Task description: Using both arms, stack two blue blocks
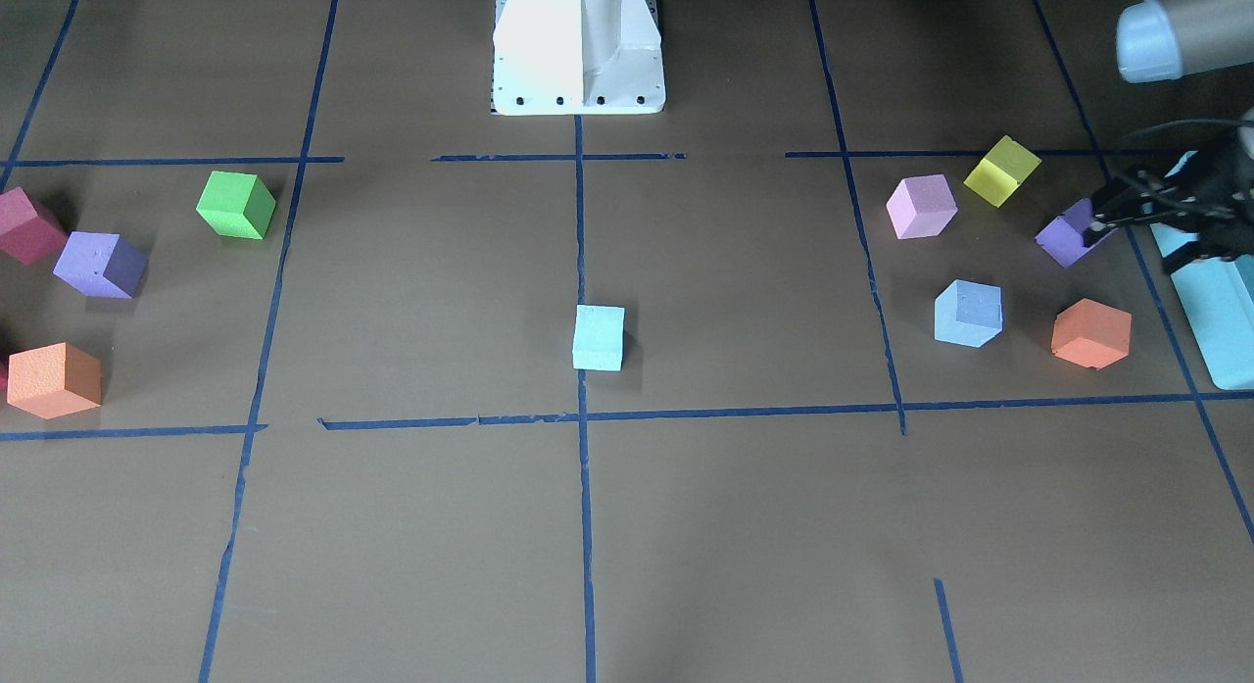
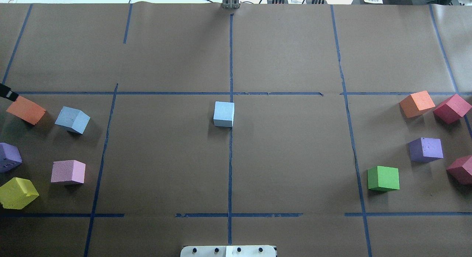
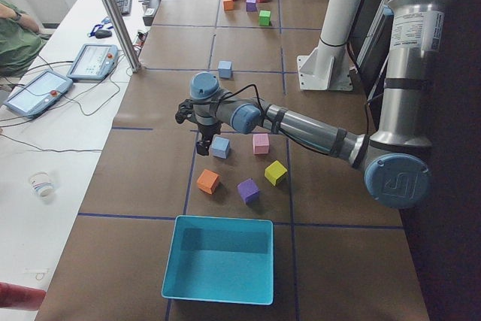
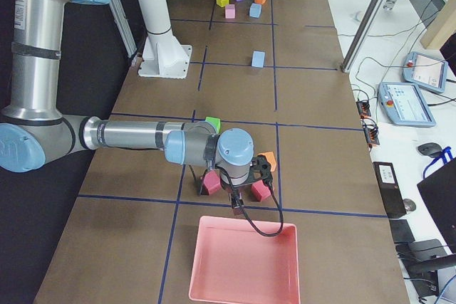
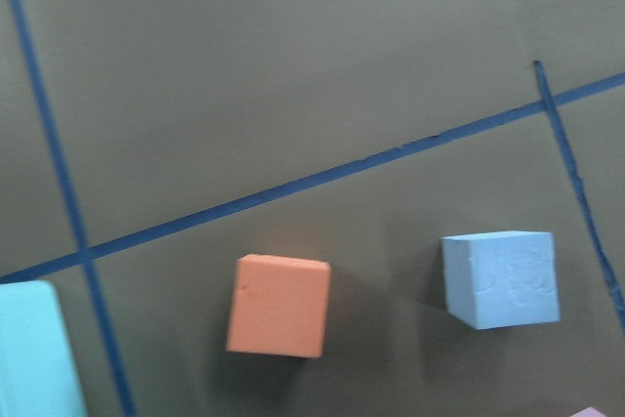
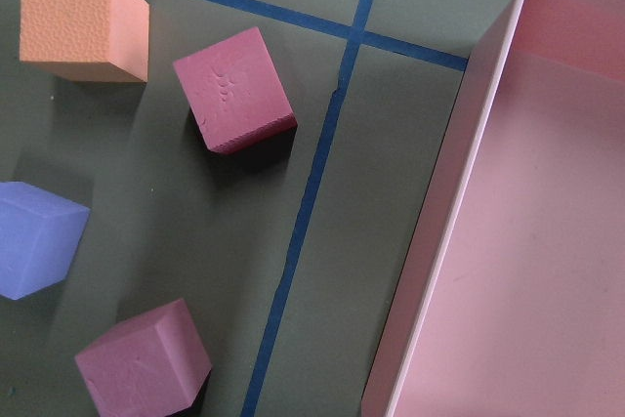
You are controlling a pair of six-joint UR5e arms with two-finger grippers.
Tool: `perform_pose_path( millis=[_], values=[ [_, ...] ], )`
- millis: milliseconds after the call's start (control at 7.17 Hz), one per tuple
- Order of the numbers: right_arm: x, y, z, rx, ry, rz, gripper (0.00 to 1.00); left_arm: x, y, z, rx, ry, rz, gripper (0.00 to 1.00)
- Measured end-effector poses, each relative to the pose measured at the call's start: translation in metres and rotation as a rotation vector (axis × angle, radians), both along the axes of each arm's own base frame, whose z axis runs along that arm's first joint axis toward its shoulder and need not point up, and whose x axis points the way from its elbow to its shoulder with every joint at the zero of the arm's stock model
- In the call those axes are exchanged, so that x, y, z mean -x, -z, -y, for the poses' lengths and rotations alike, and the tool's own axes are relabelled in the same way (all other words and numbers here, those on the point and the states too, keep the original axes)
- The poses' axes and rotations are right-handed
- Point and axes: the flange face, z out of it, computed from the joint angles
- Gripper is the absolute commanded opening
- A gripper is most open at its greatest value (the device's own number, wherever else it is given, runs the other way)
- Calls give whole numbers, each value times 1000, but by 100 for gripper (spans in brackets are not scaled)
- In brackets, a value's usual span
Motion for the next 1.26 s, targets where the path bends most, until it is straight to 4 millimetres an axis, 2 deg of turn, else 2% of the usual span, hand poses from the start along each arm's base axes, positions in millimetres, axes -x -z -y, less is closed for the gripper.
perform_pose_path(
  millis=[419, 698, 977, 1256],
  values=[
    [0, -1, -1, 3, -5, 2, 100, -85, -10, -8, 3, 20, 43, 100],
    [0, -1, -1, 2, -4, 4, 100, -119, -24, -9, 29, 44, 31, 100],
    [0, 0, -1, -3, -2, 5, 100, -140, -31, -13, 67, 49, 30, 96],
    [0, 2, -1, -6, -3, 5, 100, -155, -42, -12, 105, 61, 50, 64]
  ],
)
